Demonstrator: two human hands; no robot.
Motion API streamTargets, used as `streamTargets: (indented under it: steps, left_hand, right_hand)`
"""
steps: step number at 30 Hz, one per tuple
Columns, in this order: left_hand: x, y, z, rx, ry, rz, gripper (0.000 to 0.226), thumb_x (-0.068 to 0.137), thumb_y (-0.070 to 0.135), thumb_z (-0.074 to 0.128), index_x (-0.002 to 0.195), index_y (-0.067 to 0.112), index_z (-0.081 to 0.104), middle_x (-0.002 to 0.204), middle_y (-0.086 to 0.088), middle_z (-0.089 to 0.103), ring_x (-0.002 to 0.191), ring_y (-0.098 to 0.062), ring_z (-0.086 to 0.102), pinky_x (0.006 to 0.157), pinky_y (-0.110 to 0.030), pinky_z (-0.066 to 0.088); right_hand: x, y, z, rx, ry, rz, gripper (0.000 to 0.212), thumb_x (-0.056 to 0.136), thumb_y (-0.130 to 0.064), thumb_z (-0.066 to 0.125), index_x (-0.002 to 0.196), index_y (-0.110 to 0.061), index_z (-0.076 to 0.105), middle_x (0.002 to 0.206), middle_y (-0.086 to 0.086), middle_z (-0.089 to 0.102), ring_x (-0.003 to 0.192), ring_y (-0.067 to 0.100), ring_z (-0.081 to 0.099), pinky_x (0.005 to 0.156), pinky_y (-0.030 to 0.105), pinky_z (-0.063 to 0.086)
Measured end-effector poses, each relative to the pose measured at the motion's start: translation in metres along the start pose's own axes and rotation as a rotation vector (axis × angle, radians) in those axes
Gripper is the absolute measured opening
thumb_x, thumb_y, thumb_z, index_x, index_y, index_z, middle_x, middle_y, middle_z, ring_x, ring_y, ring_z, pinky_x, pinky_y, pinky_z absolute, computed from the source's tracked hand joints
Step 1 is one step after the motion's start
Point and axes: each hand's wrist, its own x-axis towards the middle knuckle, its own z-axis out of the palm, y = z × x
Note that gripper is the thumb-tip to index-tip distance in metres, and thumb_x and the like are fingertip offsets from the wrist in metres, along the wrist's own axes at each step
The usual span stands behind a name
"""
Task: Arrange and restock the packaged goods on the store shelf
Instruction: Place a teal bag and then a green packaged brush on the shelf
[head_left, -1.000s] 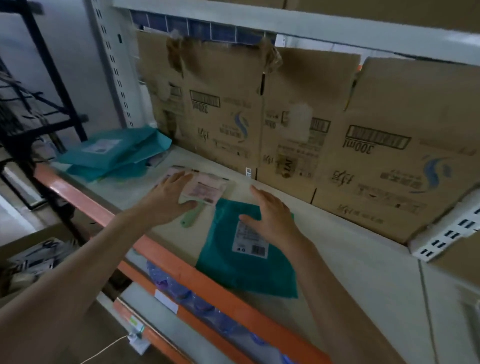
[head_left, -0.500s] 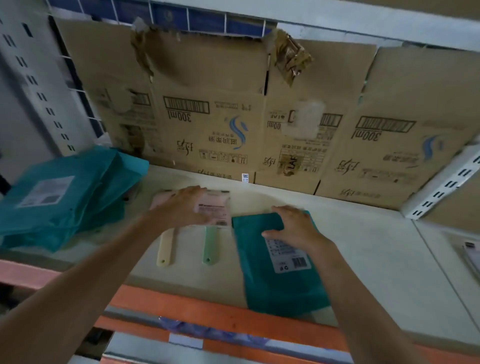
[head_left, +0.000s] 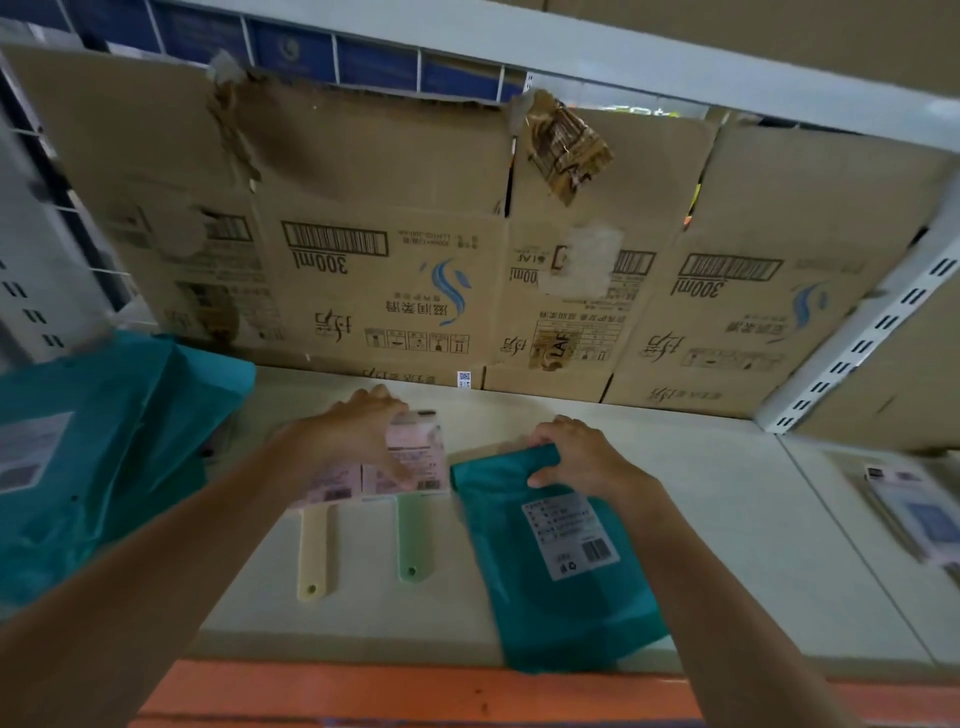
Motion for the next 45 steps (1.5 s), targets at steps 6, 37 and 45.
streamTargets:
  steps: [6, 37, 45]
  left_hand:
    - [0.015, -0.003, -0.006, -0.024, -0.017, -0.054, 0.101, 0.05, 0.056, 0.083, 0.132, 0.018, 0.038, 0.129, -0.002, 0.038, 0.116, -0.021, 0.038, 0.097, -0.041, 0.04]
    - [0.017, 0.004, -0.03, -0.294, -0.069, -0.048, 0.047, 0.073, 0.01, 0.075, 0.113, 0.015, 0.051, 0.114, -0.002, 0.05, 0.1, -0.019, 0.052, 0.071, -0.027, 0.048]
    - [-0.008, 0.024, -0.067, -0.366, -0.01, 0.173, 0.02, 0.075, 0.003, 0.072, 0.078, 0.014, 0.056, 0.083, 0.001, 0.061, 0.078, -0.016, 0.058, 0.066, -0.028, 0.044]
  right_hand:
    - [0.003, 0.008, -0.004, 0.032, 0.014, 0.005, 0.034, 0.08, -0.026, 0.071, 0.109, -0.015, 0.058, 0.108, -0.002, 0.05, 0.108, 0.019, 0.05, 0.099, 0.032, 0.034]
    - [-0.006, 0.015, -0.044, 0.145, 0.076, -0.083, 0.032, 0.082, -0.01, 0.068, 0.068, -0.032, 0.05, 0.087, -0.001, 0.055, 0.085, 0.015, 0.051, 0.076, 0.027, 0.04]
    - [-0.04, -0.006, -0.085, 0.152, 0.247, -0.09, 0.008, 0.082, -0.006, 0.067, 0.09, -0.006, 0.065, 0.088, 0.006, 0.064, 0.085, 0.019, 0.057, 0.08, 0.032, 0.046]
